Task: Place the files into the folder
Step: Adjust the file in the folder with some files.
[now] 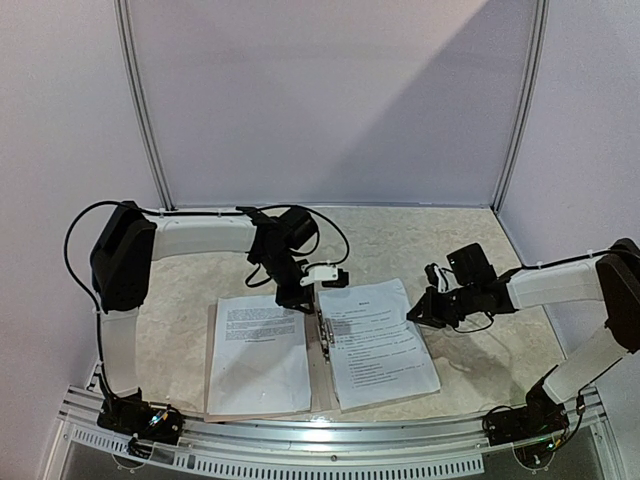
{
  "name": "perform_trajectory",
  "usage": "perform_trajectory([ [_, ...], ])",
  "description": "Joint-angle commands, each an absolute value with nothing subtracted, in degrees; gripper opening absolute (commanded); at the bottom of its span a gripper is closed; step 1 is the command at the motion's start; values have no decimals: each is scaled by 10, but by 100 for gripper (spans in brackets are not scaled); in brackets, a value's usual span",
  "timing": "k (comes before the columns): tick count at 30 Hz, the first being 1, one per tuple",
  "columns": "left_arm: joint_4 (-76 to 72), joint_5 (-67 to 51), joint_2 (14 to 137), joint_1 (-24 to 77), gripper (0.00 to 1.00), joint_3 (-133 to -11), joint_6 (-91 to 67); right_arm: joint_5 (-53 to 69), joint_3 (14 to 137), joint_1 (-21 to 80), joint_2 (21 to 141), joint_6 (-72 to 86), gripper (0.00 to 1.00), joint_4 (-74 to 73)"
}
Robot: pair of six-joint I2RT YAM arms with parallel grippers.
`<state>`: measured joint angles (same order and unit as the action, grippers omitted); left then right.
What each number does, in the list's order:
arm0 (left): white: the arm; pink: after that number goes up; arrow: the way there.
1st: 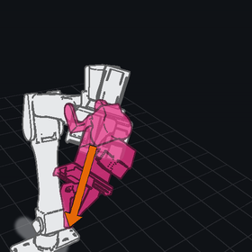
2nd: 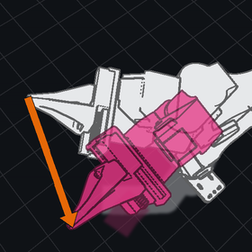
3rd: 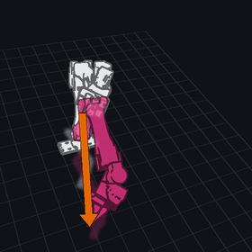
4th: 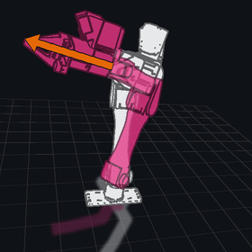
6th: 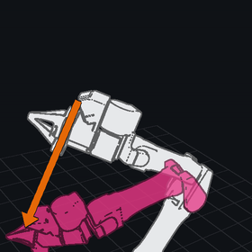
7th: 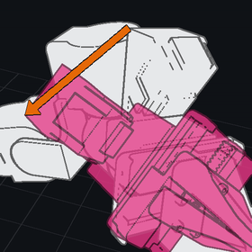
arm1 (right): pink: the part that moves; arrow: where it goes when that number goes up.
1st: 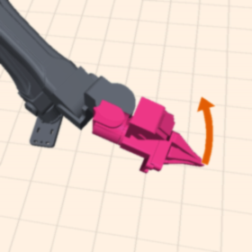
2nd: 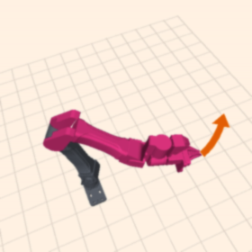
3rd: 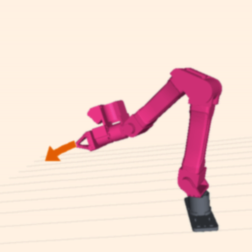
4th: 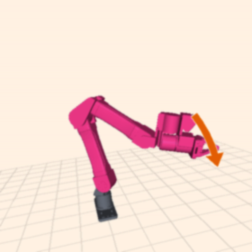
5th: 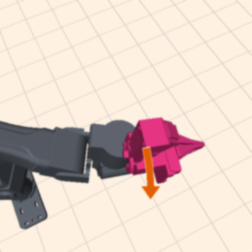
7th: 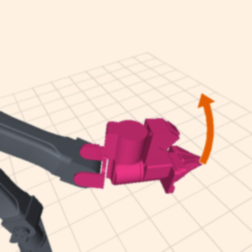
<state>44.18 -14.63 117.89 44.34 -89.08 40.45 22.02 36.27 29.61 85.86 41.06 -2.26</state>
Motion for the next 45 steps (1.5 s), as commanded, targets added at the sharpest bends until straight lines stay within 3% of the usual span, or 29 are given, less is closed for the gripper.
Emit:
perform_trajectory([
  [1,438,-146,1167,439,34,-885,405,243,382,299,882,402,9,-20],
  [11,442,-149,1169,439,34,-882,412,180,399,300,900,371,14,-74],
  [20,443,-146,1171,438,34,-882,415,216,409,300,918,366,0,-58],
  [33,445,-145,1165,435,34,-883,418,138,390,300,846,389,0,-38],
  [45,445,-138,1164,435,34,-884,424,212,424,301,886,335,0,-64],
])
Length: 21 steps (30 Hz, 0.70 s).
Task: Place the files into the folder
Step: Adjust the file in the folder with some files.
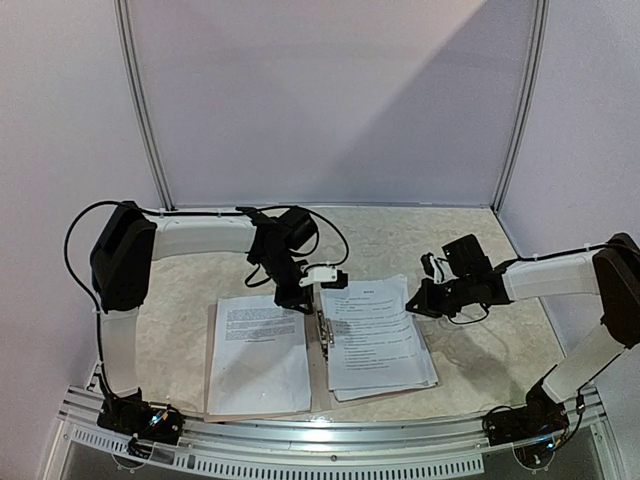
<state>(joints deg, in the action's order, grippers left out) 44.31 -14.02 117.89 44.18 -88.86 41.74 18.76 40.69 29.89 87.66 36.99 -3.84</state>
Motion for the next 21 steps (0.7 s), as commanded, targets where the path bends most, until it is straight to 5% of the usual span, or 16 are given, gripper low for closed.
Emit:
perform_trajectory([
  [1,445,-138,1164,435,34,-884,424,216,429,301,886,326,0,-72],
  [21,448,-139,1165,435,34,-884,428,232,495,301,936,246,0,-147],
])
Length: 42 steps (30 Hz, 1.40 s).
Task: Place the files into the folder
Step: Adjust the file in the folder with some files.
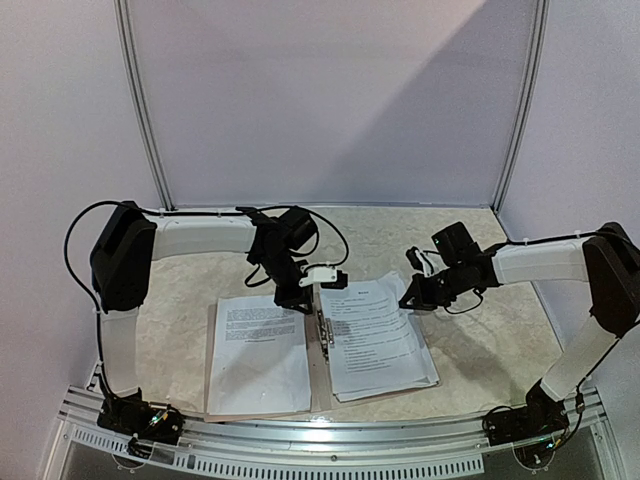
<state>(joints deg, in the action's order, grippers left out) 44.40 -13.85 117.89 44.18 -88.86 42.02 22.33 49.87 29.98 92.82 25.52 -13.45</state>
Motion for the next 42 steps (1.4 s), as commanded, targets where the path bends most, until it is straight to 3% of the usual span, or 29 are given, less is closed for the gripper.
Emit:
perform_trajectory([
  [1,447,-139,1166,435,34,-884,429,232,498,301,937,245,0,-148],
  [22,447,-135,1172,435,34,-884,428,213,525,299,941,213,0,-198],
  [30,451,-141,1173,435,34,-898,428,135,577,300,922,214,30,-274],
  [38,442,-124,1180,435,34,-899,428,-53,601,299,923,221,30,-342],
  [42,434,-107,1198,436,34,-908,421,-57,608,303,950,222,28,-349],
])
